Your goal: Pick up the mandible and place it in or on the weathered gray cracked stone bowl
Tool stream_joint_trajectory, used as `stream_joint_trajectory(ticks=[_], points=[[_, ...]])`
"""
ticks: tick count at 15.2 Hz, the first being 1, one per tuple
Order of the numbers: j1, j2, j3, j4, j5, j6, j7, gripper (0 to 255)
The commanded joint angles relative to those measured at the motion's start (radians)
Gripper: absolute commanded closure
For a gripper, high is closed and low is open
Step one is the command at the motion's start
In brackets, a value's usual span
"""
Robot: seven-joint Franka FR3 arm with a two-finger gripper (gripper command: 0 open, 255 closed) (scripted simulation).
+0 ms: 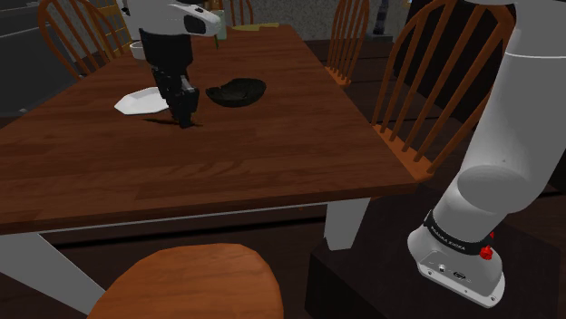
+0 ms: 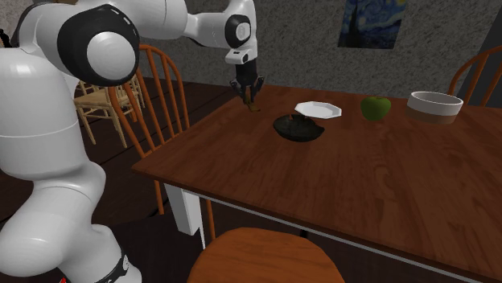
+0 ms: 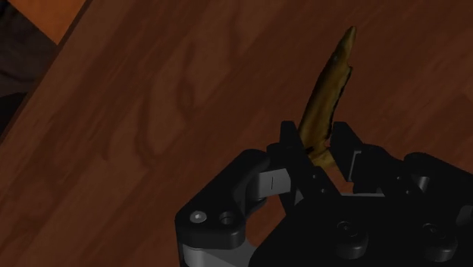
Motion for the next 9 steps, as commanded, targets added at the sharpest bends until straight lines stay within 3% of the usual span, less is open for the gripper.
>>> stream_joint_trajectory(ticks=[1, 9], points=[[0.003, 0.002, 0.001, 0.029, -0.001, -0.027, 0.000, 255], [0.019, 0.021, 0.004, 0.157, -0.014, -0.141, 0.007, 255]])
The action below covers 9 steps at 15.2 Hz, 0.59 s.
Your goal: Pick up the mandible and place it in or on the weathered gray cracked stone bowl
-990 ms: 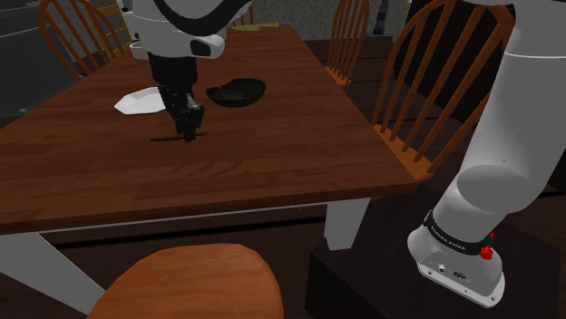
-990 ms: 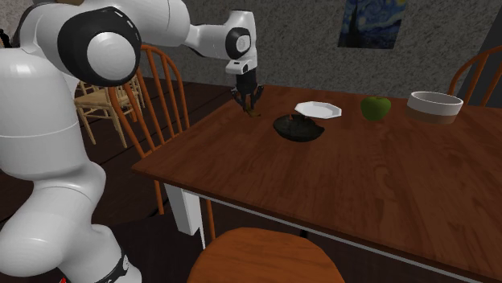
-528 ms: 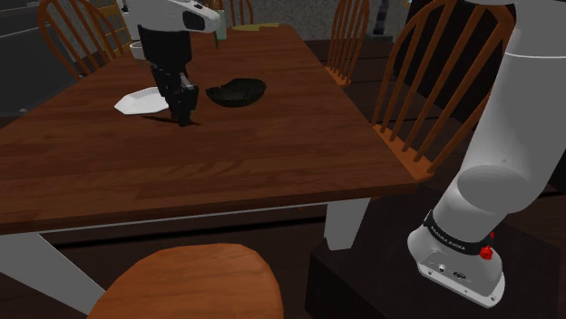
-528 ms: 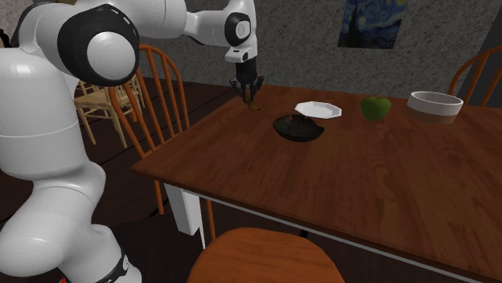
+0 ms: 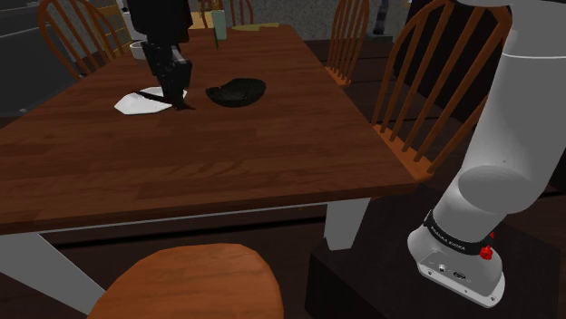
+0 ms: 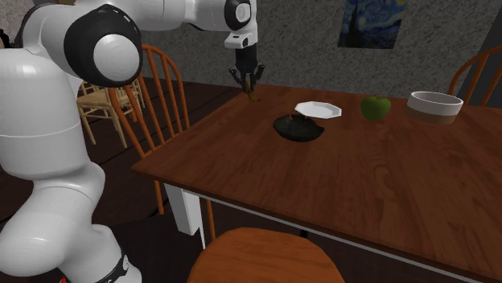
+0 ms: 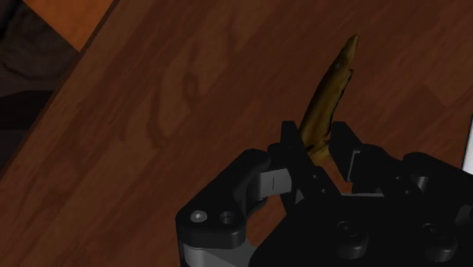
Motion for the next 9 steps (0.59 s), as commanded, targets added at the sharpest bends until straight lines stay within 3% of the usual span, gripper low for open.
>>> stream_joint_trajectory(ticks=[1, 9], points=[[0.005, 0.006, 0.001, 0.031, -0.004, -0.026, 0.002, 255], [-0.140, -0.060, -0.064, -0.023, 0.077, -0.022, -0.207, 255]])
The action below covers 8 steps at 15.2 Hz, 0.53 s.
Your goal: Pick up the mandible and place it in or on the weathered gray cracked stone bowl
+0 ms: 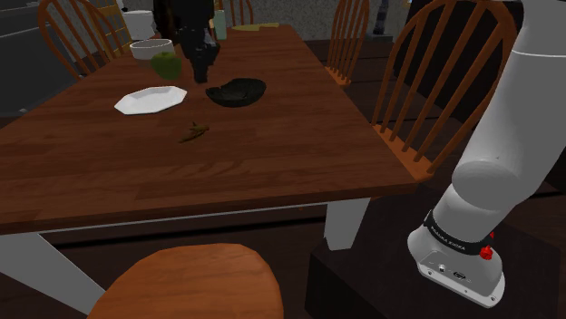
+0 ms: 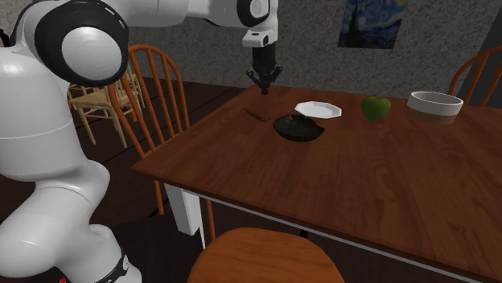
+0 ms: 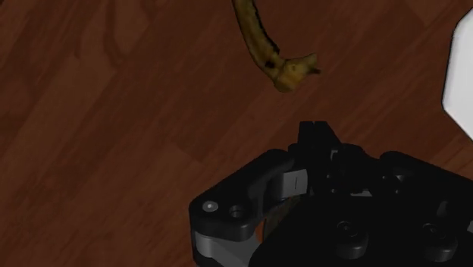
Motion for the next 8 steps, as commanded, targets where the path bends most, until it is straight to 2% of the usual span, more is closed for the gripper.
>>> stream_joint_trajectory(ticks=[1, 2, 8], points=[[0.000, 0.000, 0.000, 0.000, 0.000, 0.000, 0.000, 255], [0.000, 0.000, 0.000, 0.000, 0.000, 0.000, 0.000, 0], [0.025, -0.007, 0.052, -0.179, -0.038, 0.188, -0.258, 0]])
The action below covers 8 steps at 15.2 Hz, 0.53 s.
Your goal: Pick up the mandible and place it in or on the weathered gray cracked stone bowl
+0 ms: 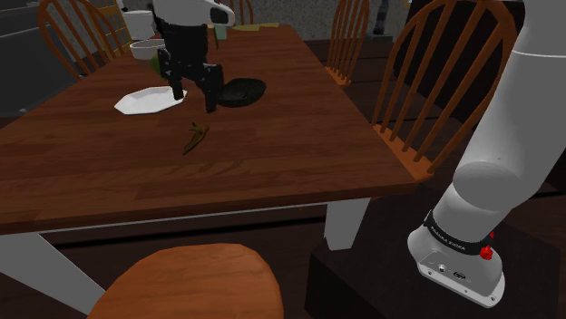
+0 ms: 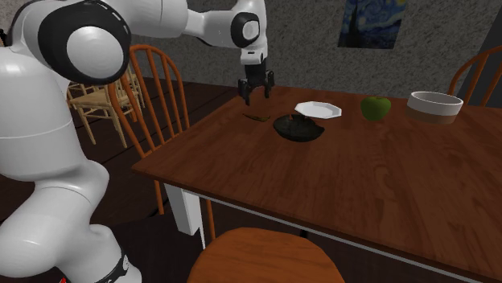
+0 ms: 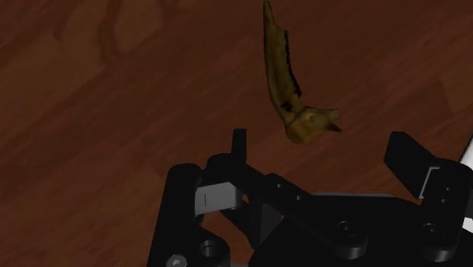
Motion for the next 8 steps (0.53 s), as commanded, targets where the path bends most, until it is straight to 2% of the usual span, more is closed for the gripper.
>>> stream_joint_trajectory(ticks=[1, 2, 8], points=[[0.008, -0.005, 0.019, -0.061, -0.011, 0.064, -0.088, 0], [0.010, -0.006, 0.024, -0.080, -0.015, 0.084, -0.114, 0], [0.019, 0.028, 0.019, -0.125, -0.045, 0.154, -0.095, 0]])
